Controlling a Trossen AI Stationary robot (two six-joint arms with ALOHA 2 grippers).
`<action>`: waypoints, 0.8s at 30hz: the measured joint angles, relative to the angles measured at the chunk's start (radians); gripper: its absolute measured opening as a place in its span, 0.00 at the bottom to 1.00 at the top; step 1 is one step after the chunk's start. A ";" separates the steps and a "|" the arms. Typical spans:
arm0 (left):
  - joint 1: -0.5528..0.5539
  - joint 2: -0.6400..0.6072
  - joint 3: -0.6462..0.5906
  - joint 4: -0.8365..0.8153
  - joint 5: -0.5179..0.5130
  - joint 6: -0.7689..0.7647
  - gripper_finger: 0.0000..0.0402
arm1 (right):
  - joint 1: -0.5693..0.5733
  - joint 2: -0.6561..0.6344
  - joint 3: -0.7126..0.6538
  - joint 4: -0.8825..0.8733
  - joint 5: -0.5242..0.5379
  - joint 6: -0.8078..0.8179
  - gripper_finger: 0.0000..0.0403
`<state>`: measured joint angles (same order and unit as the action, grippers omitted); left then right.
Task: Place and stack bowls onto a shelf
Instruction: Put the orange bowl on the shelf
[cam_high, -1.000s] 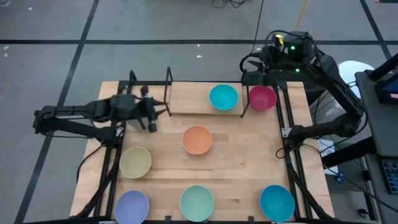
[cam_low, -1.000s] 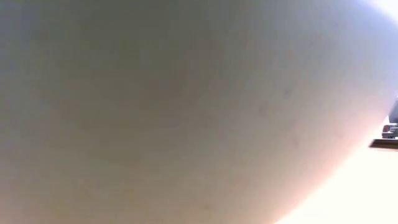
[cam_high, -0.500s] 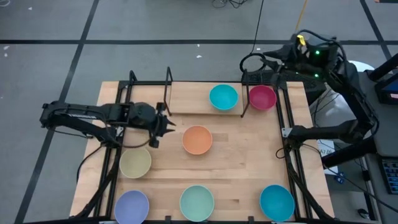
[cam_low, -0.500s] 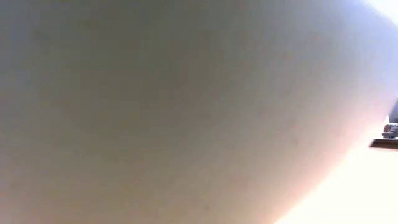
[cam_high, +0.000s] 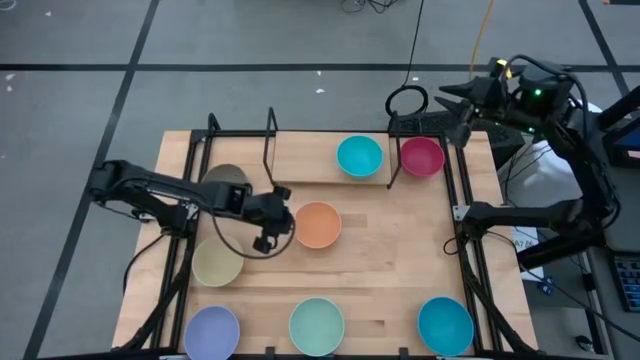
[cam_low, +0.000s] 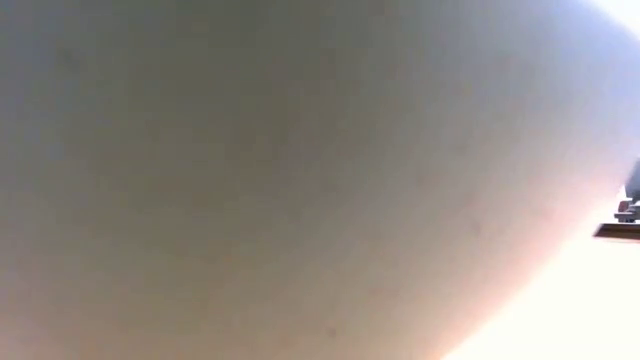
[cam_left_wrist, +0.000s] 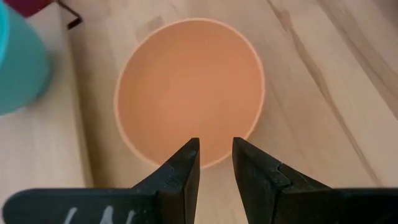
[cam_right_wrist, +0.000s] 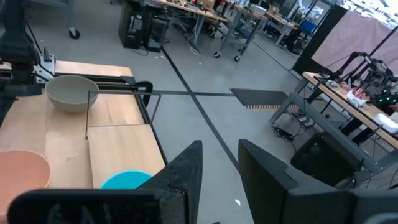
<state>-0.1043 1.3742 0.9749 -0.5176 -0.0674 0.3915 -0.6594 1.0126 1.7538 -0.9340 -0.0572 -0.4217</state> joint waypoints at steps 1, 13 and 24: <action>-0.005 0.011 0.000 -0.001 0.004 0.005 0.25 | 0.000 0.000 0.000 0.000 0.000 -0.010 0.24; -0.048 0.103 -0.001 0.046 0.009 0.132 0.25 | 0.000 0.000 0.000 -0.002 0.000 -0.036 0.24; -0.043 0.147 0.000 0.059 0.007 0.328 0.25 | 0.000 0.000 0.000 -0.001 0.000 -0.039 0.24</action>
<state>-0.1473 1.5210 0.9745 -0.4588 -0.0608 0.7199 -0.6594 1.0126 1.7538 -0.9352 -0.0571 -0.4607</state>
